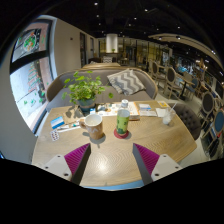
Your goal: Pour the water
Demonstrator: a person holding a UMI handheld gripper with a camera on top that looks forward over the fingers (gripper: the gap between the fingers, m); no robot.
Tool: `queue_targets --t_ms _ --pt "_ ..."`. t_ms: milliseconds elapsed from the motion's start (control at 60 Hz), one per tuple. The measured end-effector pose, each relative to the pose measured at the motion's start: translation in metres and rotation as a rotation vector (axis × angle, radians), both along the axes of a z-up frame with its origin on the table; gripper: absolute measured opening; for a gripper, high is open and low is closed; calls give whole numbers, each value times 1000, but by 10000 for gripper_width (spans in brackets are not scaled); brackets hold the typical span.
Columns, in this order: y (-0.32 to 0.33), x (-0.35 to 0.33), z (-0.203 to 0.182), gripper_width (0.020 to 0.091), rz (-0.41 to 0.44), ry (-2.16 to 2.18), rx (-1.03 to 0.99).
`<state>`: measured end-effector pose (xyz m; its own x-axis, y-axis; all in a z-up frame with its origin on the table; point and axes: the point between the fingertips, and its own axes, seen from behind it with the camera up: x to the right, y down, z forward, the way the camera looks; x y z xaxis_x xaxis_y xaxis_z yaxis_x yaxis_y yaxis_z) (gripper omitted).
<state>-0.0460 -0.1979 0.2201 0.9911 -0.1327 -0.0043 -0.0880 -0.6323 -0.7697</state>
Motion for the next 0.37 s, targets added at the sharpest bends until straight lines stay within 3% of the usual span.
queue_targets --t_ms 367 --pt "-41 -8 27 851 -8 -36 23"
